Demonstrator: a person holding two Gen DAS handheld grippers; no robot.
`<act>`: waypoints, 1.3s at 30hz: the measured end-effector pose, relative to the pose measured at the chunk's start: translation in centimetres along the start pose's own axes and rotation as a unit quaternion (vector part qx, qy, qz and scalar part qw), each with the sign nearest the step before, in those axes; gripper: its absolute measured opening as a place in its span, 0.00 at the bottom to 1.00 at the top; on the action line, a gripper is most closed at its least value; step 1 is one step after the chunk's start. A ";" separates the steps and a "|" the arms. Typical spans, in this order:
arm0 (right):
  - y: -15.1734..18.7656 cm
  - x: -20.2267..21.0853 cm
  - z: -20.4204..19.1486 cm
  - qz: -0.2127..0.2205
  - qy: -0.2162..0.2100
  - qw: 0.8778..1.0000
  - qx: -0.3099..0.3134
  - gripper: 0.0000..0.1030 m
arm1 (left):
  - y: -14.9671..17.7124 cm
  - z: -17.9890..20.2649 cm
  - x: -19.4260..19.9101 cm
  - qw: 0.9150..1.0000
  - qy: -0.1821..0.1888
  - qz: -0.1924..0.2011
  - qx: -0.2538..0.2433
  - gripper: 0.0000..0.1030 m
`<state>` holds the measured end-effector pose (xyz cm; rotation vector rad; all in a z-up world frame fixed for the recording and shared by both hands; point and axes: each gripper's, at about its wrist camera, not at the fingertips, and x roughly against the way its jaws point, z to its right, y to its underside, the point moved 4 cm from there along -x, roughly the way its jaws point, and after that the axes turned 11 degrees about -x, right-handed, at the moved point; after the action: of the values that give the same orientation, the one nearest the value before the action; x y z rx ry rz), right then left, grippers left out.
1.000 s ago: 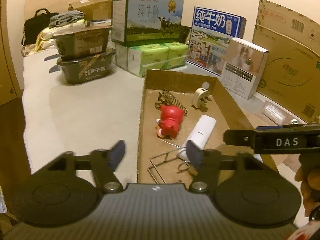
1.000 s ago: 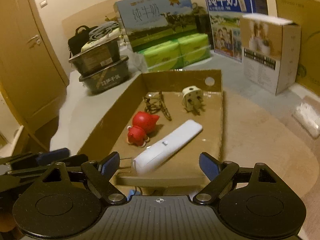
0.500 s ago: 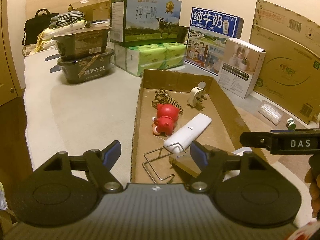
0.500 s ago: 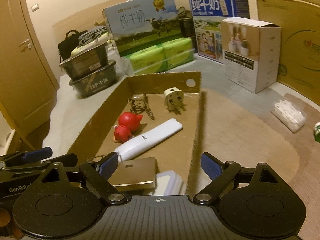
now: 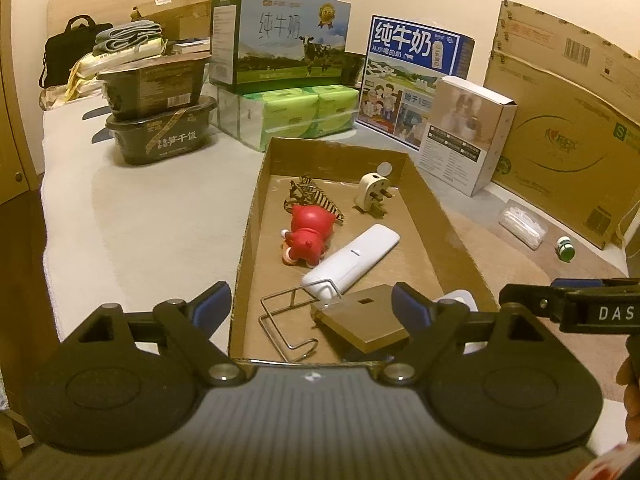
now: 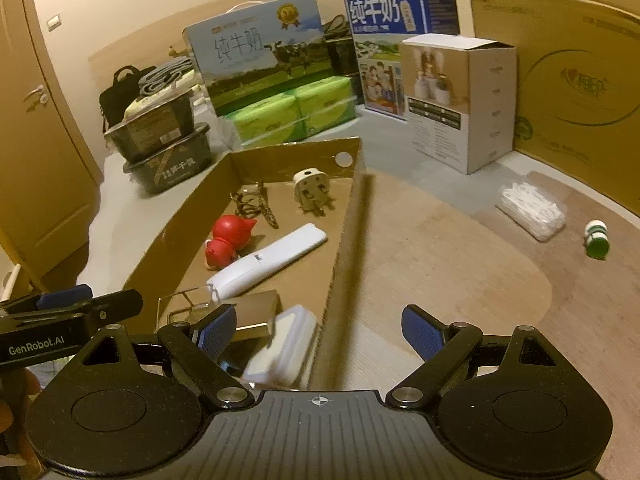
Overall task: Organize rigid objects
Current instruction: 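Open the left tool to drop the clip while the right lowers and releases the box, then move both tools back toward the cotton-swab pack and green bottle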
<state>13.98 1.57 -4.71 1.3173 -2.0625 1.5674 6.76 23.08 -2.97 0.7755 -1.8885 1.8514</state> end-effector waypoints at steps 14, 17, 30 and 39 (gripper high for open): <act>0.9 3.2 3.1 0.013 0.025 1.000 -0.011 0.87 | -0.3 2.2 0.9 1.000 -0.005 0.007 -0.006 0.94; 0.9 4.1 4.3 0.018 0.037 0.999 -0.019 0.87 | -0.6 3.1 1.0 1.000 0.007 0.013 -0.008 0.94; 0.9 7.3 9.1 0.035 0.072 0.995 -0.051 0.87 | -2.3 8.3 0.9 0.997 0.047 0.041 -0.053 0.95; 1.0 8.5 12.4 0.041 0.091 0.992 -0.077 0.87 | -3.3 11.7 0.0 0.993 0.080 0.051 -0.073 0.95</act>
<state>12.27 -13.38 -4.80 1.0101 -2.0993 1.4662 10.07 11.58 -1.08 0.4750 -1.9655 1.7535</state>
